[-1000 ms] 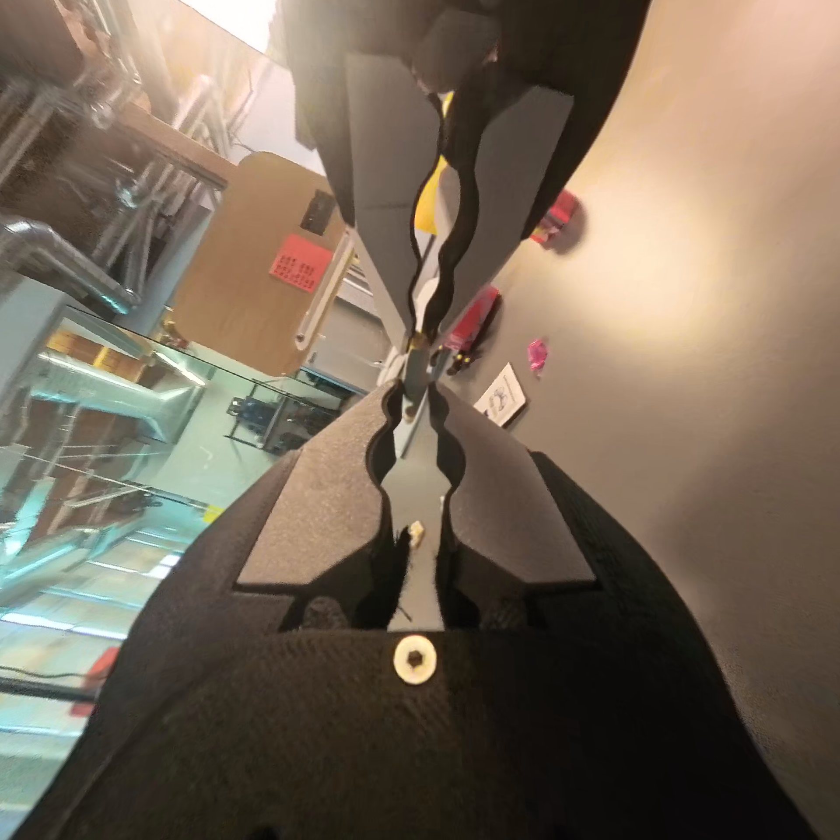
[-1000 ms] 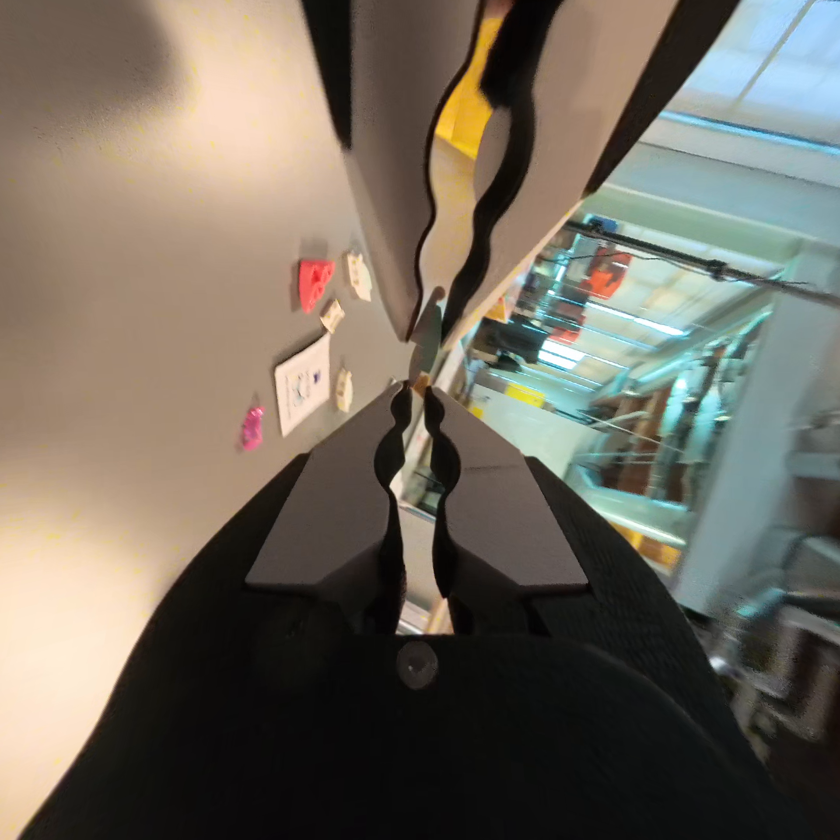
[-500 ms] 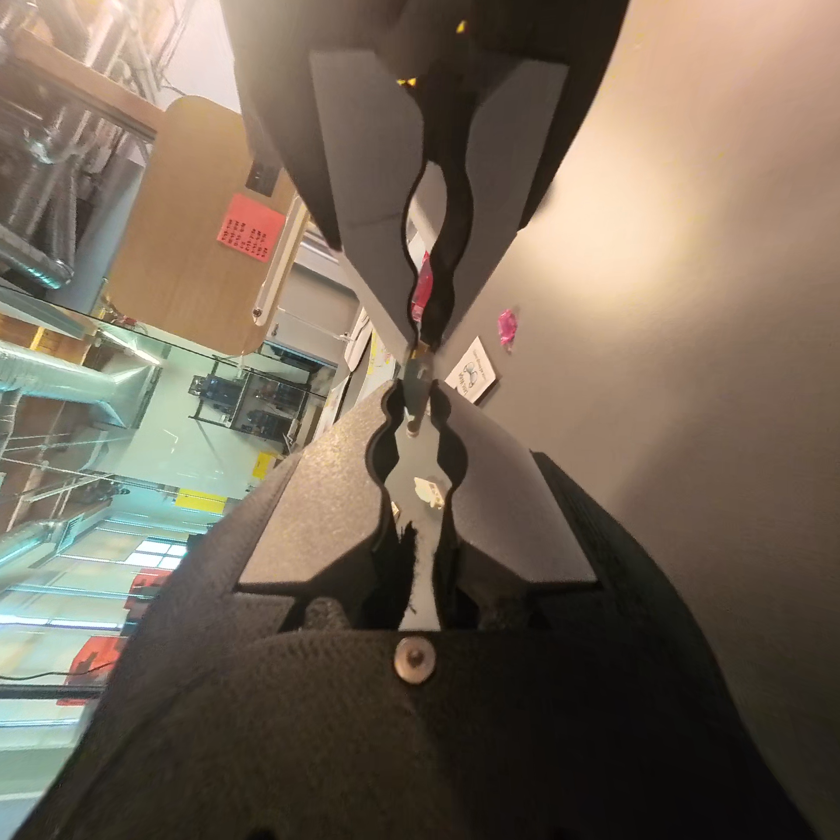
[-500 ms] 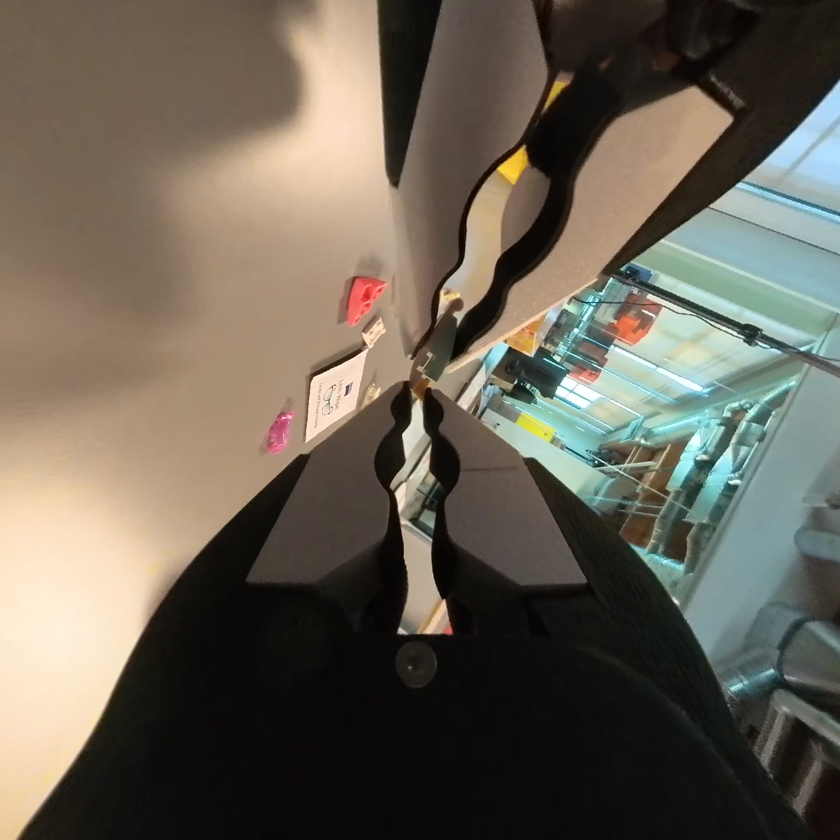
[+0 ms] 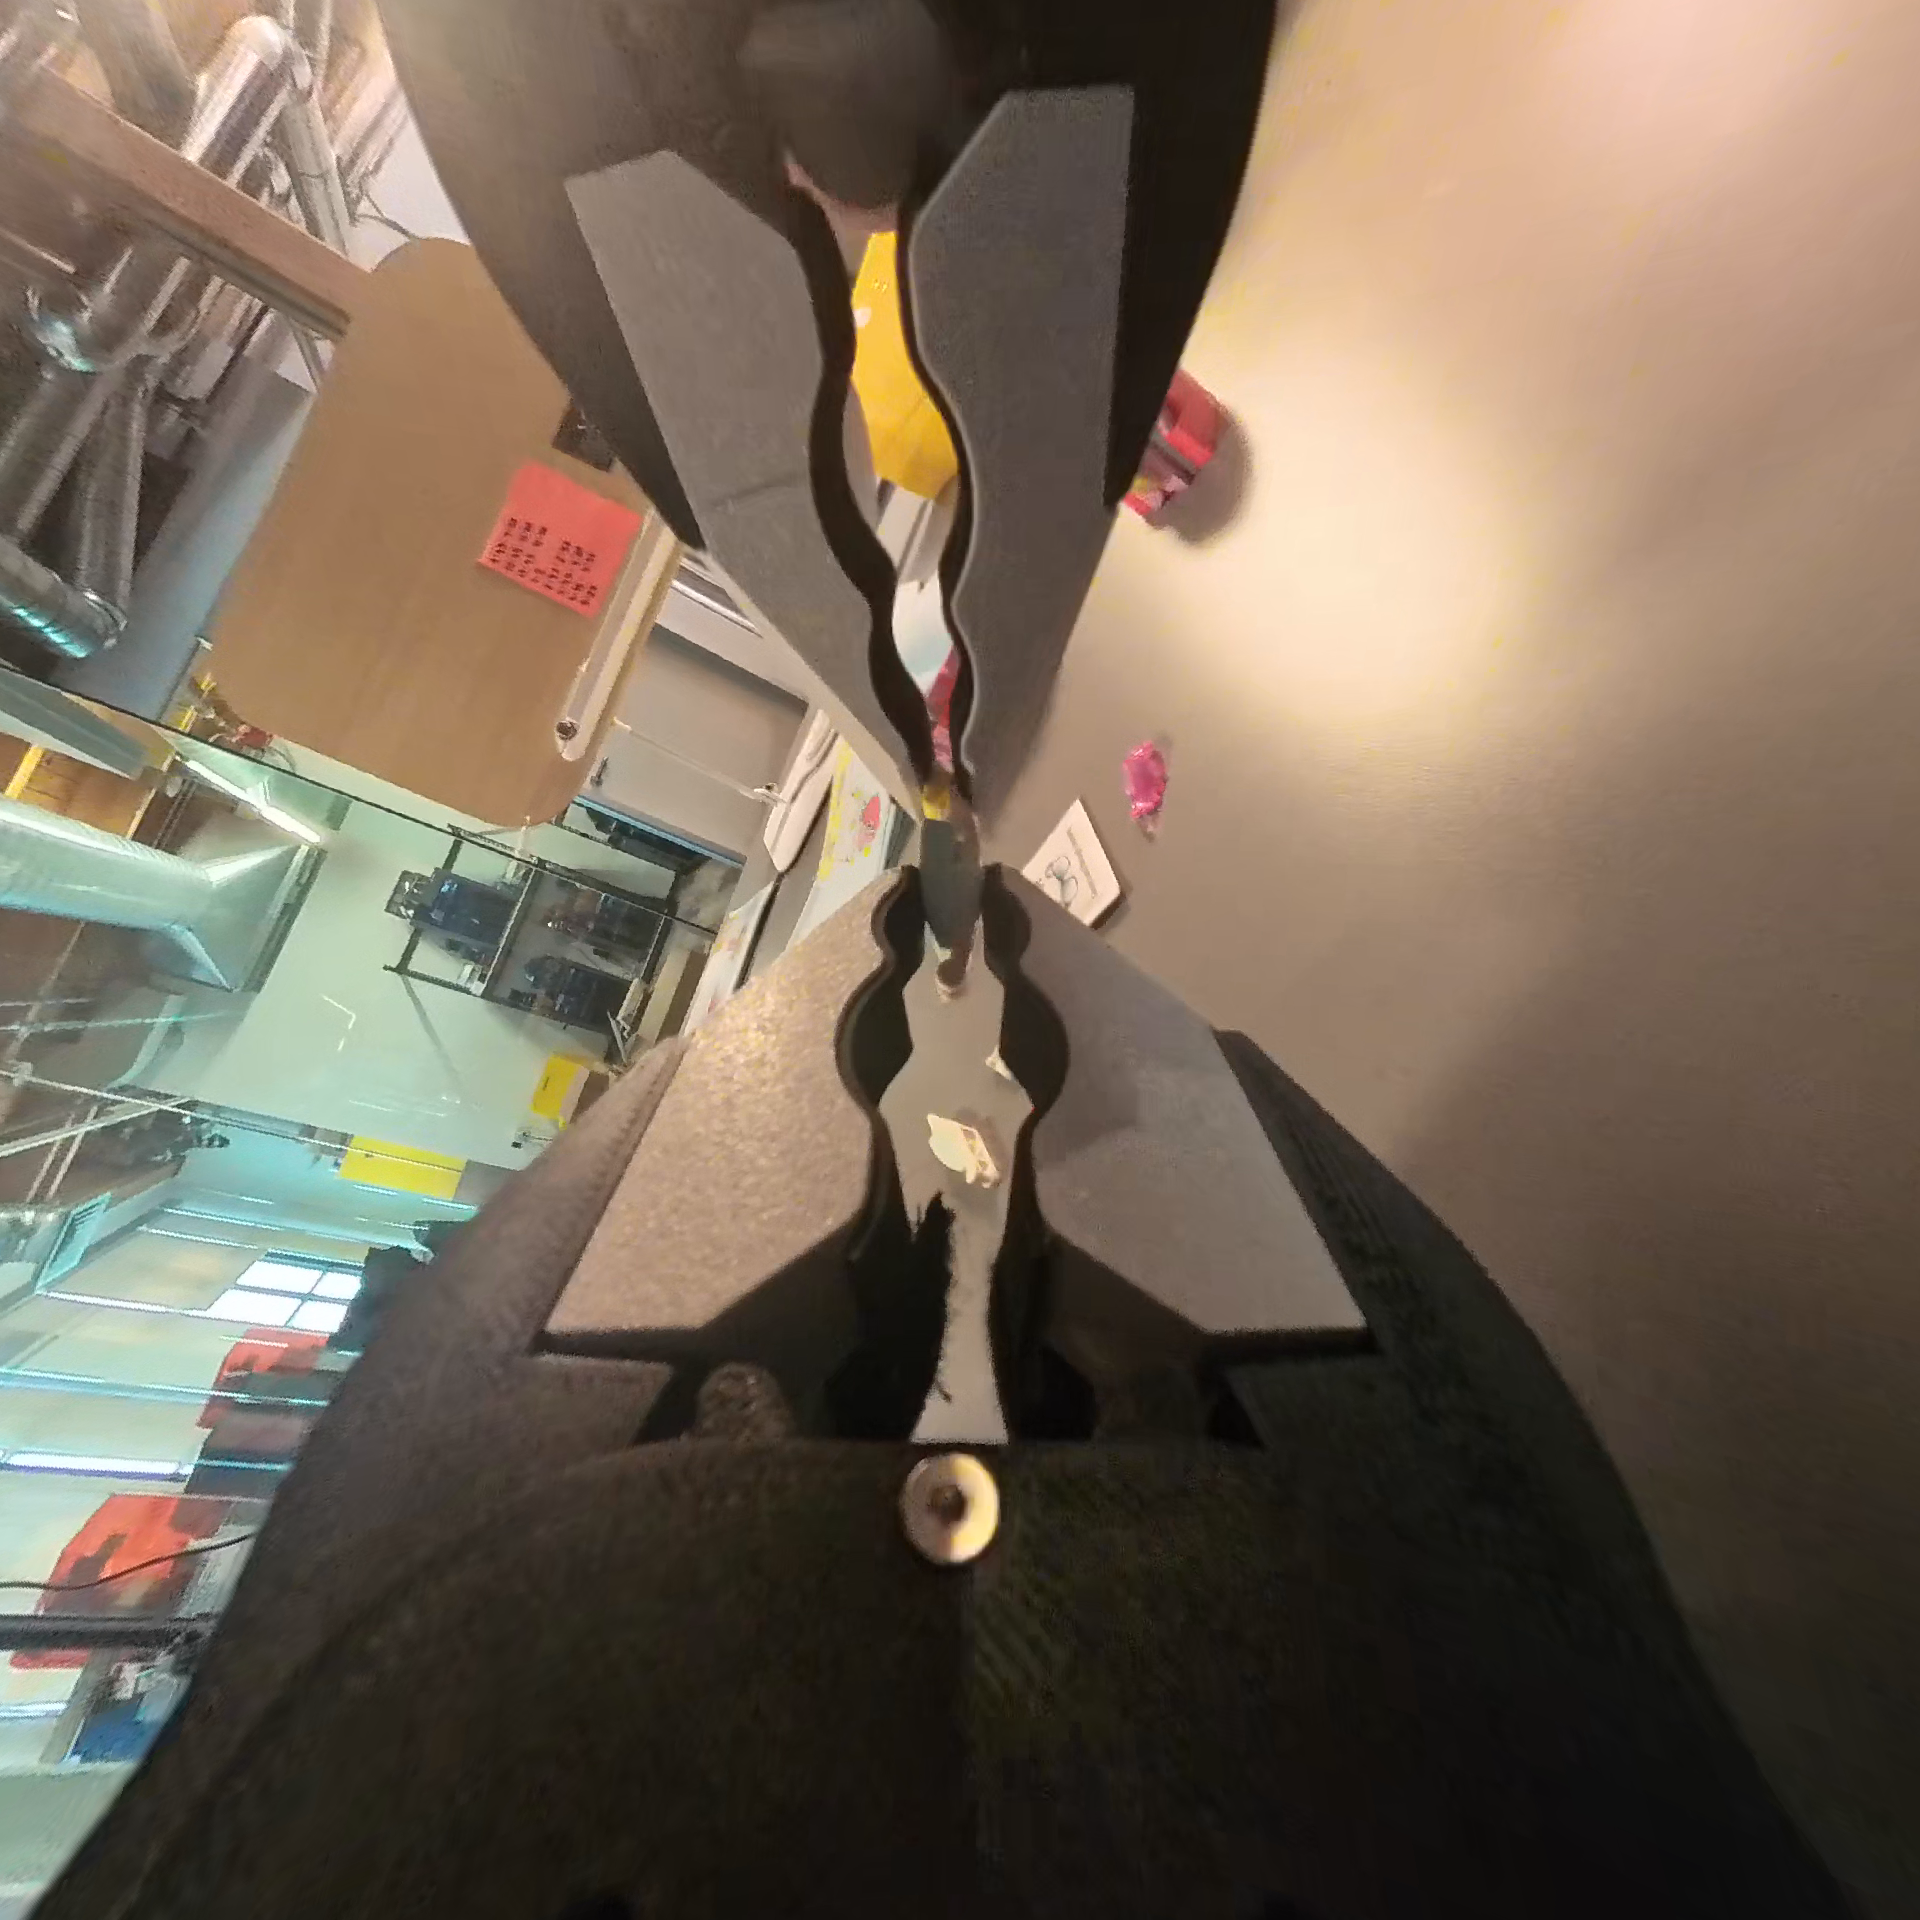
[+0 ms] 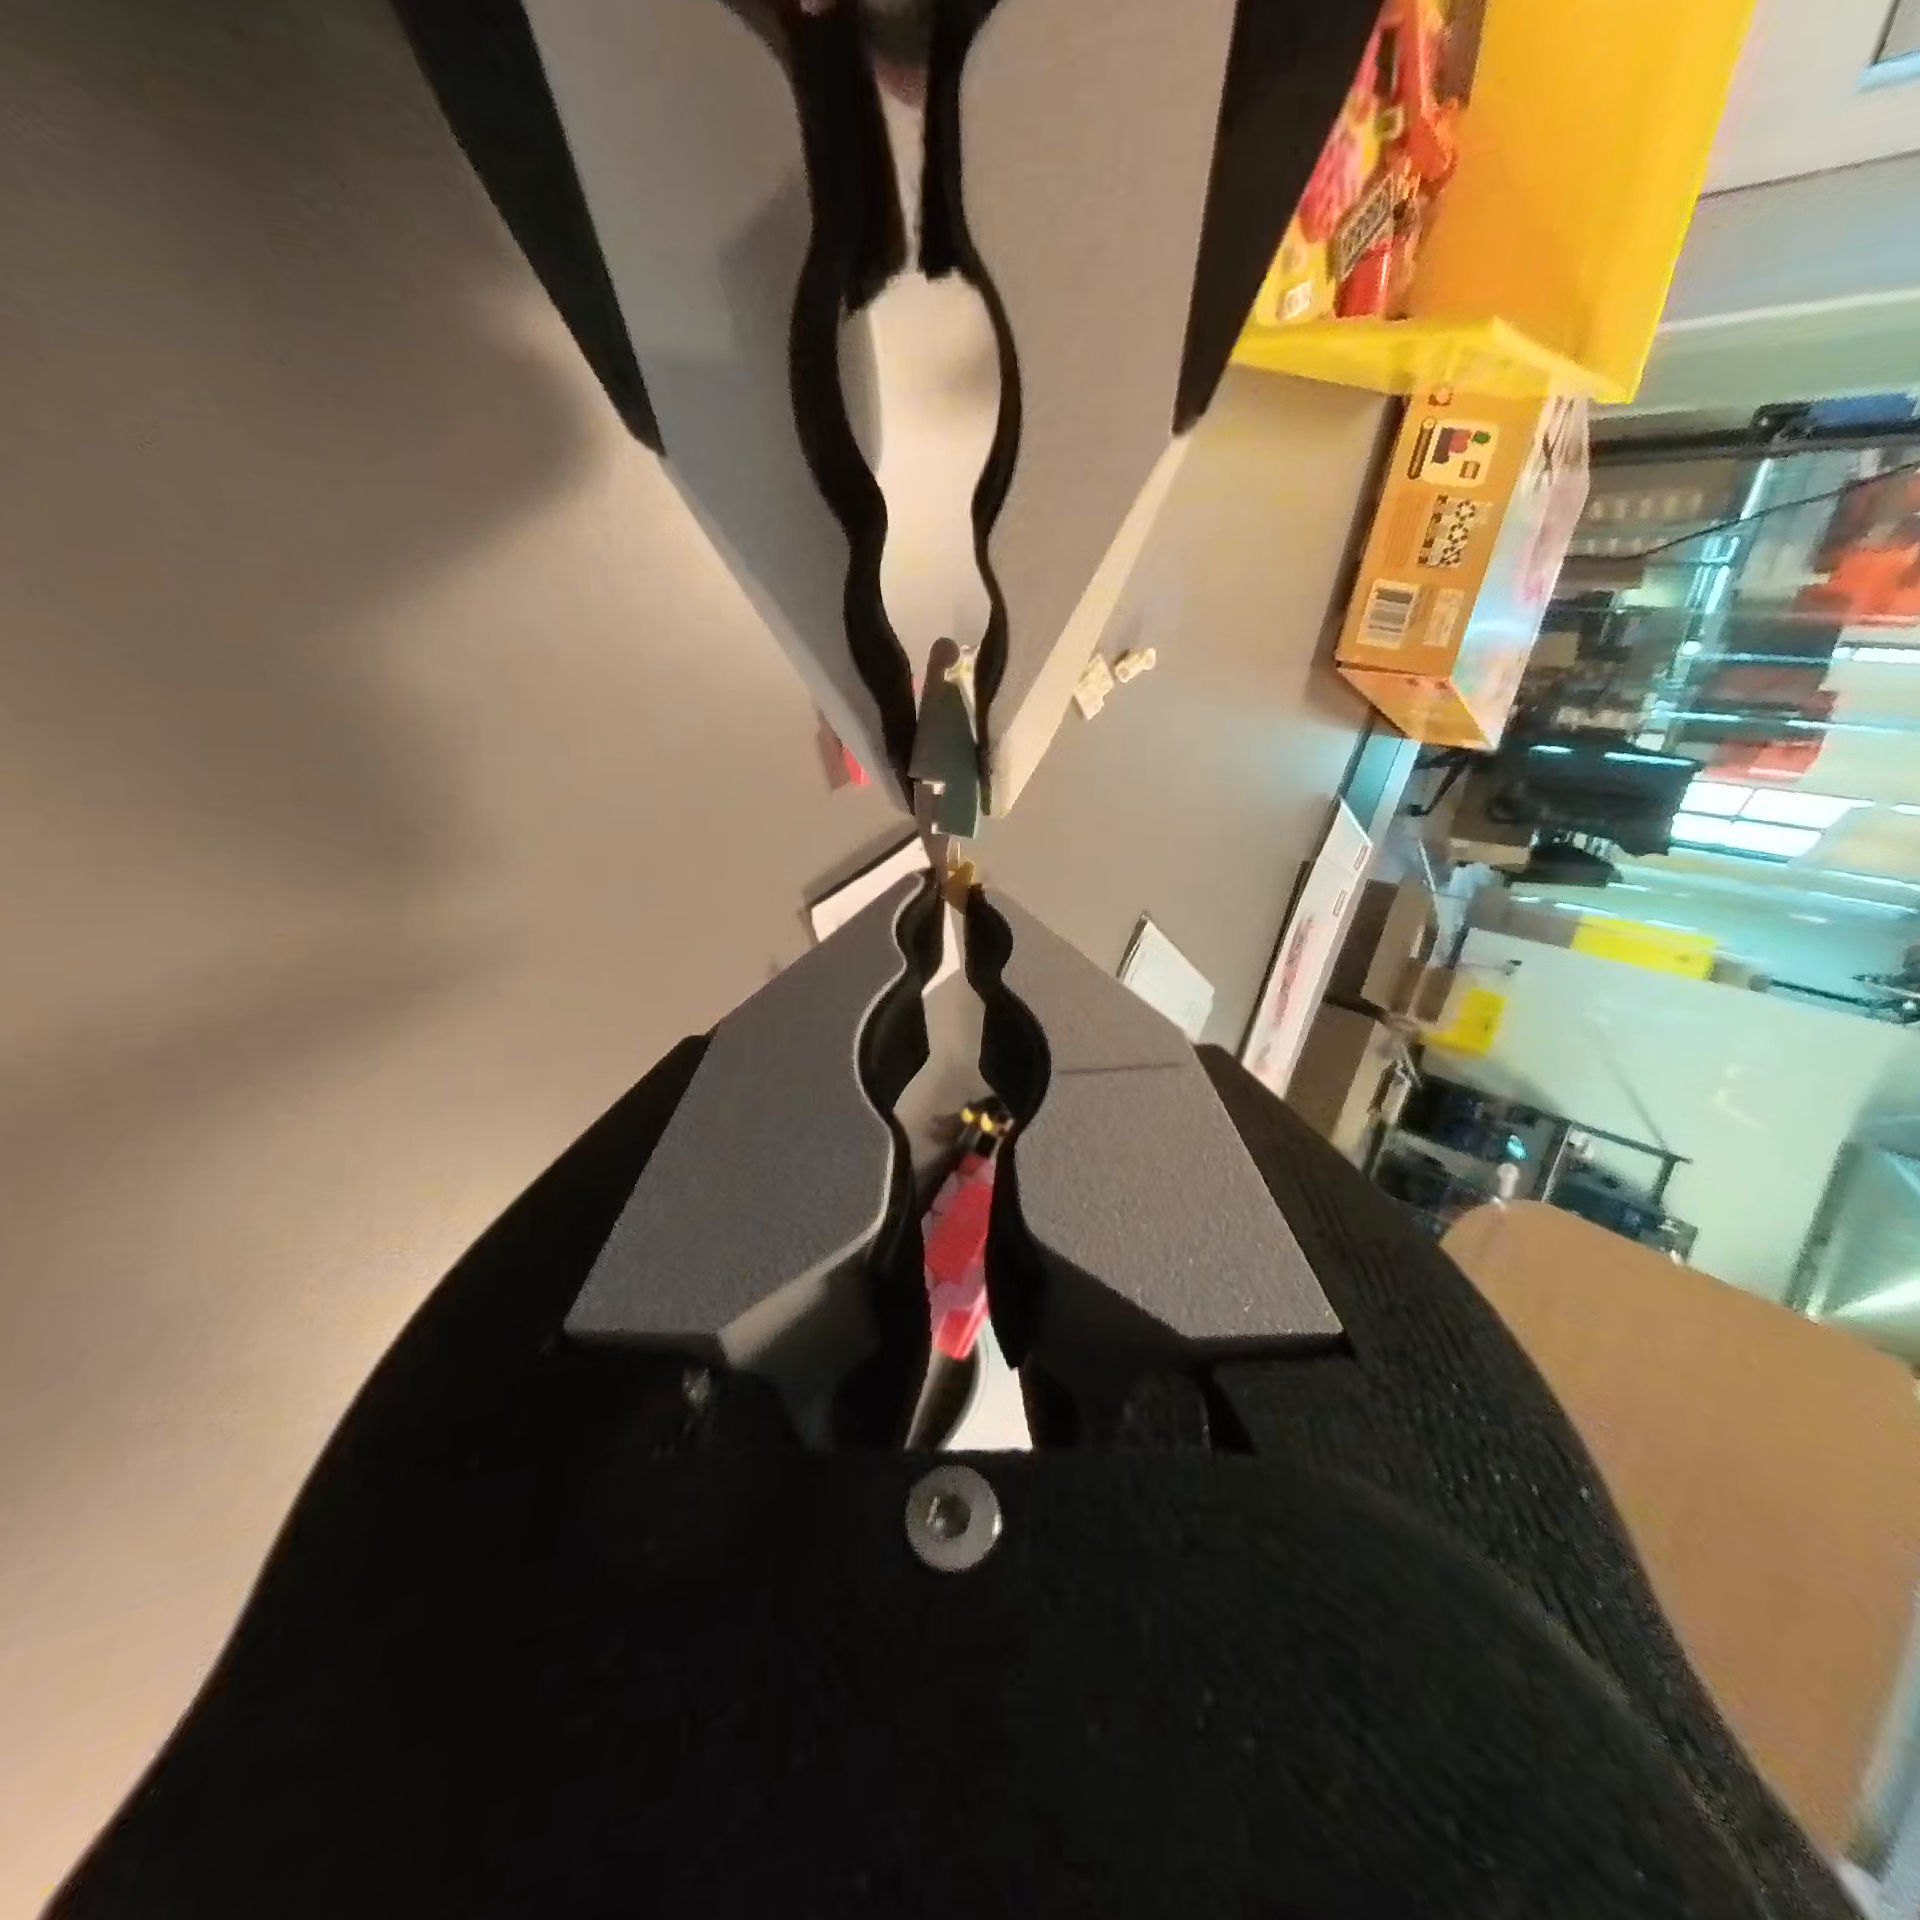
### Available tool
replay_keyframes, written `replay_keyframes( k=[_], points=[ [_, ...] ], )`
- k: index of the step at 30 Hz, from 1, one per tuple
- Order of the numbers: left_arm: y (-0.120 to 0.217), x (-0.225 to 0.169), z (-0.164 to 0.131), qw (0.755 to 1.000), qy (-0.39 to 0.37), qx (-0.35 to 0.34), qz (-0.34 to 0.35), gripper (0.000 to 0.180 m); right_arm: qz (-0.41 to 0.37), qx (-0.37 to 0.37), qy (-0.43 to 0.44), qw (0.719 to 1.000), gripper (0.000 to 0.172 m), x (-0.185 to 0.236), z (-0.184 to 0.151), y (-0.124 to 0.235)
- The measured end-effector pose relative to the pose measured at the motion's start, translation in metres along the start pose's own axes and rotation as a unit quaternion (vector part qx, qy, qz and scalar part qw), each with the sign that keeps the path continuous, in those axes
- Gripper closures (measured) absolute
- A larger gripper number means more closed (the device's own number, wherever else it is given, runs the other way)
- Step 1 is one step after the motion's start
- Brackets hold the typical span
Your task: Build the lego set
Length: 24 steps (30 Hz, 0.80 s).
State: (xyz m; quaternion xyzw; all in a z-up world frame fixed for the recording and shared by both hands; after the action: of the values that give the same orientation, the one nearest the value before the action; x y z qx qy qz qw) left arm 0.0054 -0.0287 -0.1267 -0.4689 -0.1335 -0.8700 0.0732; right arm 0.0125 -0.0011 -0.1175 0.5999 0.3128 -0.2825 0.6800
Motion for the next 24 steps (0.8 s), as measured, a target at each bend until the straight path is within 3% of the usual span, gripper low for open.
replay_keyframes(
  k=[6, 19, 24],
  points=[
    [-0.003, -0.005, -0.003, 1.000, 0.012, 0.011, -0.019, 0.170, -0.009, 0.006, 0.047, 0.999, 0.169, 0.005, -0.002, -0.004],
    [-0.006, -0.006, -0.008, 0.988, 0.132, 0.007, -0.078, 0.170, 0.030, -0.005, -0.029, 0.999, 0.165, 0.017, 0.004, -0.015],
    [-0.008, -0.010, -0.012, 0.986, 0.138, 0.014, -0.094, 0.170, 0.039, -0.009, -0.042, 0.998, 0.166, 0.018, 0.001, -0.016]
  ],
)
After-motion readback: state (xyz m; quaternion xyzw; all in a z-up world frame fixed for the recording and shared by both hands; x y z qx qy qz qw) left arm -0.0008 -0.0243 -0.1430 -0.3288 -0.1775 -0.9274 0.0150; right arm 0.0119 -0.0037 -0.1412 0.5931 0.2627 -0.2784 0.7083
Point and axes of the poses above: each gripper's, where its closed fingertips meet, y back along the fingers, z out of its top, x = y × z across the jaws, the point moved 2 cm from there along y, back along the fingers
